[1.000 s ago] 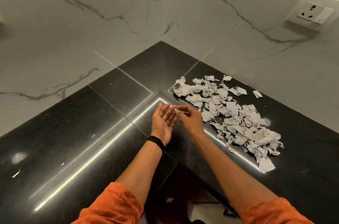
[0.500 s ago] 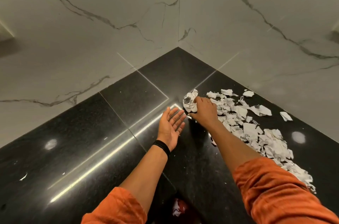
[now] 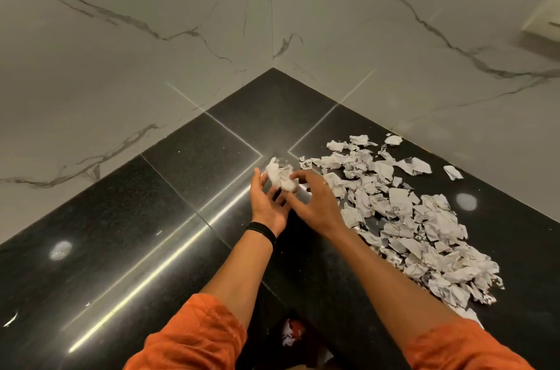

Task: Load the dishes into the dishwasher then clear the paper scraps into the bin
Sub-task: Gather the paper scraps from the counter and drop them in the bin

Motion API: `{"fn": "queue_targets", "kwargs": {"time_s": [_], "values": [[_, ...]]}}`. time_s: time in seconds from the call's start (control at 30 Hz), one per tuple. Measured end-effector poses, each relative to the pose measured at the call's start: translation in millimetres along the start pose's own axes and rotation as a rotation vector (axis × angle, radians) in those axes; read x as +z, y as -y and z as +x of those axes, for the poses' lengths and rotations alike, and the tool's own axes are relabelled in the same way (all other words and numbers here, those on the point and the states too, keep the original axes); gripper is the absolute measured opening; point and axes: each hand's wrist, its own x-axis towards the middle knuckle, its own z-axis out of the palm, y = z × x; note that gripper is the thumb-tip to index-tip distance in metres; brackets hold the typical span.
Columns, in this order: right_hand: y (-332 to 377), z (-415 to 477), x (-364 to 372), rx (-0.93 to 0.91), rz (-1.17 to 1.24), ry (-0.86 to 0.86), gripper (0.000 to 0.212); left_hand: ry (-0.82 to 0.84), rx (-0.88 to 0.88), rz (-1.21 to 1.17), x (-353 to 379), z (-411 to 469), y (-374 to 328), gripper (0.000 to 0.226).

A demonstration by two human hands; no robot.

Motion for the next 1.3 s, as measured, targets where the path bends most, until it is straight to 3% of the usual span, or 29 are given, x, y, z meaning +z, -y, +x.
{"fn": "queue_targets", "kwargs": {"time_s": [0.13,0.27,0.37,0.57,0.67,0.77,0.87,1.03,1.2,1.3], "values": [[5.6,-4.4,4.5,-0.114,-0.146,0.054,0.035,0.108,-0.065,-0.111,-0.2,8.9,-0.8,0.067],[3.1,19.2,-5.3,0.039,-0.018,-0.061,0.027,0.106,-0.059,-0.157,0.9,17.1,-5.0,0.078],[-13.6,46.8,-14.9,0.13,-0.093,-0.083,0.015,0.093,-0.039,-0.15,2.3,22.8,-11.5,0.076],[-54.7,95.4,-8.3,0.157,-0.476,0.222,0.044,0.058,-0.011,-0.108,-2.6,38.3,-23.6,0.065],[-61.1,97.9,2.1,0.039,-0.611,0.308,0.03,0.053,-0.006,-0.098,-5.0,47.9,-24.0,0.057],[-63.6,90.2,5.6,-0.039,-0.65,0.281,0.02,0.059,-0.032,-0.1,-3.9,52.7,-21.6,0.051],[-60.7,80.7,3.1,0.032,-0.538,0.191,0.017,0.059,-0.06,-0.117,-2.7,53.2,-16.1,0.046],[-30.7,63.8,-14.3,0.271,-0.056,-0.121,0.01,0.046,-0.065,-0.137,2.1,49.2,-8.1,0.05],[13.8,41.0,-15.7,0.178,0.178,-0.104,0.011,0.051,-0.08,-0.106,8.8,44.5,-0.2,0.064],[22.4,25.4,-3.5,0.102,0.112,-0.028,0.015,0.067,-0.099,-0.11,13.7,36.5,2.4,0.062]]}}
